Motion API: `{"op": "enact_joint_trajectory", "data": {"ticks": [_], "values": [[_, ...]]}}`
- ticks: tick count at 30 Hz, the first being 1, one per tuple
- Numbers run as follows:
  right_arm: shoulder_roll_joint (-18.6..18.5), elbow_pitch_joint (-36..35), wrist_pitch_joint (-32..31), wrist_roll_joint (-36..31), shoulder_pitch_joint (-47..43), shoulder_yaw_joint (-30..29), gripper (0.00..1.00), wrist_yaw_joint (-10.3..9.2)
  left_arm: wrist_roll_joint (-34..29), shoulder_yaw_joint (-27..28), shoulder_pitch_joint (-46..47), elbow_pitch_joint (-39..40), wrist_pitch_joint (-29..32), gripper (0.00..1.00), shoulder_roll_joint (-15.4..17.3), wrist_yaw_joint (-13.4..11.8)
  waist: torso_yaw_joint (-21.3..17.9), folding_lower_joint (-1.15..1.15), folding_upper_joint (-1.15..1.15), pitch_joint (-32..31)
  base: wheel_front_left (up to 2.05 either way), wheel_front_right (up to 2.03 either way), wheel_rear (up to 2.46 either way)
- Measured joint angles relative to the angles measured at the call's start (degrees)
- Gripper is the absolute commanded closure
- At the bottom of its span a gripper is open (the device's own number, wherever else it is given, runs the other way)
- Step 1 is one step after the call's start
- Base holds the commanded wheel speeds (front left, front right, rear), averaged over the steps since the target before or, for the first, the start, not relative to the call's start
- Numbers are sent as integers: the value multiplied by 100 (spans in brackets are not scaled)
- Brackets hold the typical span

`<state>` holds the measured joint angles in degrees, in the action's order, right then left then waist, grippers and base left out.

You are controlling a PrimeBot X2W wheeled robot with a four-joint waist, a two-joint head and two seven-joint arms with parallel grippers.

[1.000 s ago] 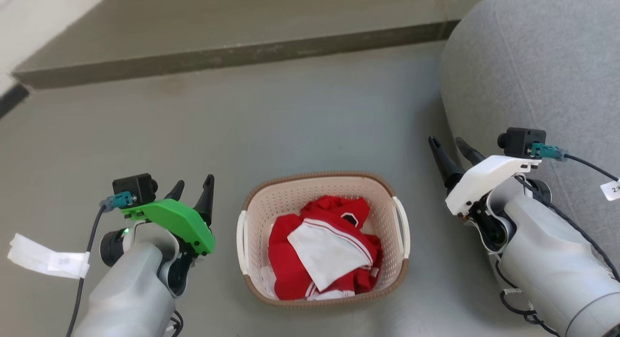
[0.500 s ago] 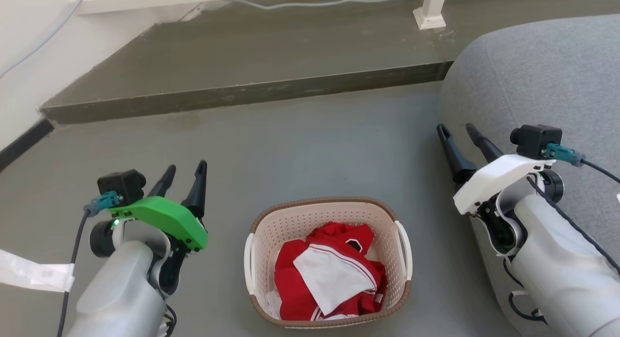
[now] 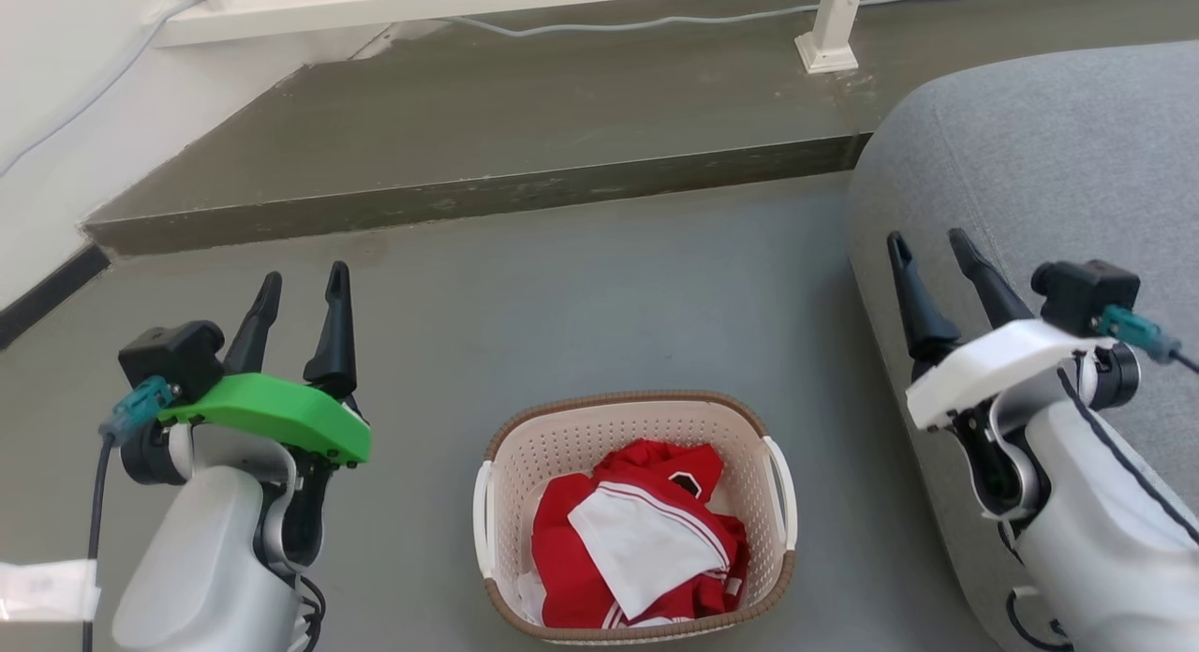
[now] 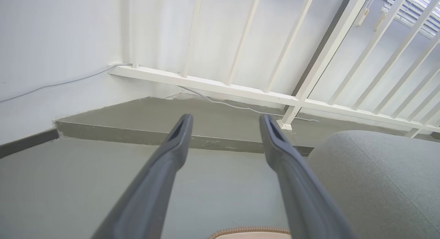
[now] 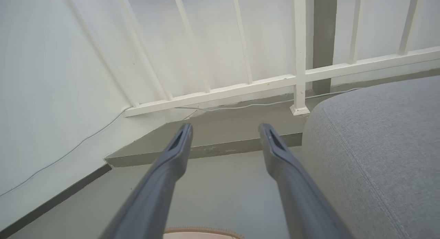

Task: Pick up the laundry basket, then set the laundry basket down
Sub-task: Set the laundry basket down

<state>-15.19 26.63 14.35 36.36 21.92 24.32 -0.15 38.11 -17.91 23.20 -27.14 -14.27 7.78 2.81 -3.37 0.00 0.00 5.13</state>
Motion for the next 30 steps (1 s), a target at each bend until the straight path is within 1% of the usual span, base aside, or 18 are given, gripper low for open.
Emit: {"op": "enact_joint_trajectory", "data": {"ticks": [6, 10, 13, 18, 25, 30], "values": [[-31, -459, 0, -456, -340, -145, 0, -47, -354, 270, -419, 550, -15, 0, -185, -5, 26, 0, 0, -4, 0, 0, 0], [38, -754, 0, -603, -527, -269, 0, -97, -436, 475, -728, 797, -15, 0, -249, 20, 20, 0, 0, 9, 0, 0, 0], [73, -968, 0, -731, -601, -365, 0, -96, -521, 533, -878, 943, -15, 0, -287, 31, 10, 0, 0, 27, 0, 0, 0], [92, -1139, 0, -881, -766, -483, 0, -94, -761, 645, -1045, 1116, -15, 0, -325, 112, -3, 0, 0, 48, 0, 0, 0], [209, -1278, 0, -987, -1016, -625, 0, -87, -868, 798, -1245, 1276, -16, 0, -401, 167, -7, 0, 0, 54, 0, 0, 0], [245, -1337, 0, -1109, -1136, -737, 0, -38, -987, 862, -1296, 1344, -15, 0, -470, 207, -2, 0, 0, 52, 0, 0, 0]]}}
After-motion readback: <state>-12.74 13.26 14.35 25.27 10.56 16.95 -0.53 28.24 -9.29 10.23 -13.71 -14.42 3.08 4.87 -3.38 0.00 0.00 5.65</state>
